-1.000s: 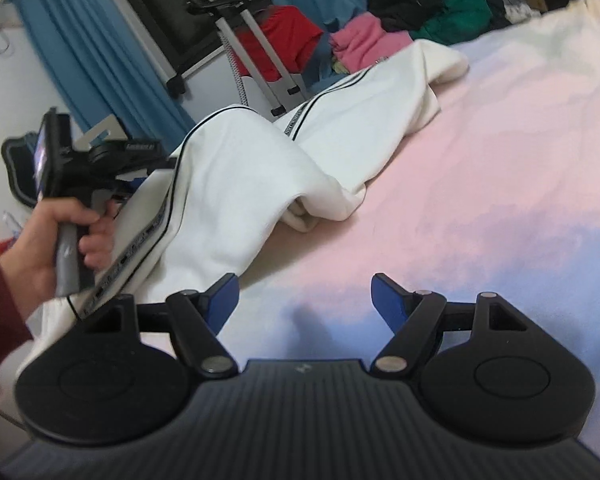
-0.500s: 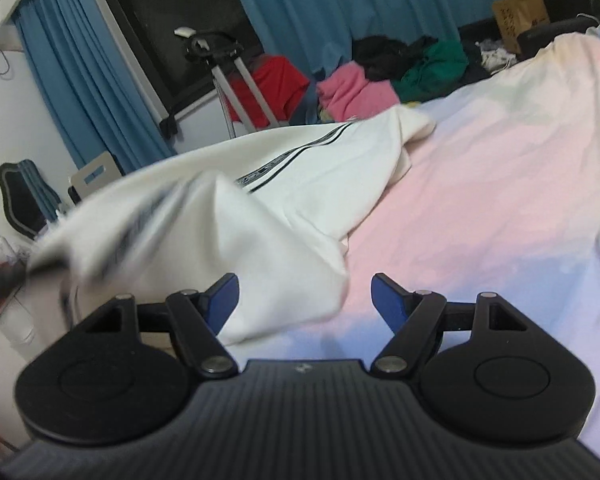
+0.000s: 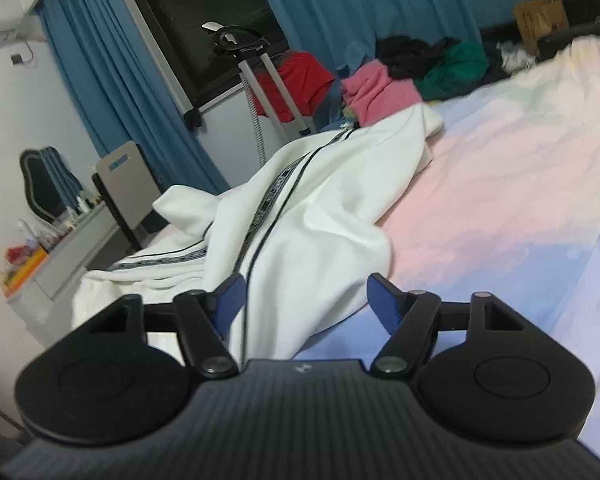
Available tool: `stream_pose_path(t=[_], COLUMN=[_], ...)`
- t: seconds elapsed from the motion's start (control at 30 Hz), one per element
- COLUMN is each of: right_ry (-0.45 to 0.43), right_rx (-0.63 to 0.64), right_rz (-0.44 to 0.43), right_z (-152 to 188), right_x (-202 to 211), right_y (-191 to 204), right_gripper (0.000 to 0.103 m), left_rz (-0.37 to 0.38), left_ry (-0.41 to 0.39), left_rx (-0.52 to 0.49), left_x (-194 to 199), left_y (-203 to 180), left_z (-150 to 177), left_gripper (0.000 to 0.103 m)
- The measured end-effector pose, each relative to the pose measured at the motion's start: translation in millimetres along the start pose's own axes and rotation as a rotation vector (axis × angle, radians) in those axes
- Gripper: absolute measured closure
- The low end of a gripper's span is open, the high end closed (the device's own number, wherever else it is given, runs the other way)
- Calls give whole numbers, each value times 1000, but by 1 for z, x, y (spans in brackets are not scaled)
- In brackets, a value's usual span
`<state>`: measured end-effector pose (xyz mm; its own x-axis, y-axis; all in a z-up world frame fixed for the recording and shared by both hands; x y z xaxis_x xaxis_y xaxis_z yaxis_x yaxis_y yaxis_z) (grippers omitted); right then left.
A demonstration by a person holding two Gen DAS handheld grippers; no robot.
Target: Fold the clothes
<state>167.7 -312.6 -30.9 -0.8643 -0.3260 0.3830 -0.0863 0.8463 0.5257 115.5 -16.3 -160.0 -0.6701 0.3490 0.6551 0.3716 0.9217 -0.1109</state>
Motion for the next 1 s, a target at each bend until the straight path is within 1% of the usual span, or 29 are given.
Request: stream_pose_path(t=[0.07,0.1,0.2,0.3,0.37,0.43,0.5,0.6,0.63,0.67,0.7,0.73,0.77,0.8,0.9,1.0], right_ry=[11,13,6,30,57,79,103,139,152,170,183,187,188,172,116,17], right_rx=[-35,-42,-47,-19,29,100,140,201,220,228,241,259,273,263,228,244], right_rz=[-23,-25,-29,-1,34,87,146,234,264,299,342,369,392,389,389,415], right_z=[-3,-10,-36,-65,-83,-99,-110,-127,-132,-133,-132,-132,-131,-132,-138,-155], right_x=[-6,-13,-44,-95,-138,-181,-222,-284,-304,-318,-329,-335,-340,-339,-321,-282], right_y=[0,2,11,21,26,31,27,21,19,14,8,2,-3,-7,-14,-14], right_gripper=[37,37,37,37,37,37,37,38,40,51,65,71,81,93,97,97], left_rz=[19,28,46,103,142,176,209,259,278,300,321,339,355,368,390,379], left_ry=[10,15,24,45,48,49,49,34,27,24,21,15,9,5,-1,-16], left_rx=[85,118,138,159,176,182,187,109,105,116,130,140,145,148,154,131], left_x=[0,1,1,-3,-10,-18,-27,-40,-42,-45,-48,-50,-52,-53,-55,-50], left_y=[7,11,15,16,20,24,27,28,29,31,34,35,36,37,39,38], left_z=[3,6,6,6,6,8,11,12,13,13,14,14,13,12,11,11], left_gripper=[98,98,98,98,98,98,98,99,99,99,99,99,99,99,99,99])
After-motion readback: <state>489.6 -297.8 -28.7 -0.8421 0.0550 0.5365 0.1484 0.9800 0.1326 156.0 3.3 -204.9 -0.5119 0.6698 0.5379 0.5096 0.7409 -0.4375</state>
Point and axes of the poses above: each gripper's, at about its wrist camera, not at the fingertips, and x roughly against the way its jaws point, y to its left, z to its underside, the point moved 6 cm from there along -x, roughly the way its jaws point, and after that the axes turned 5 degrees about -z, right-handed, at the moved point
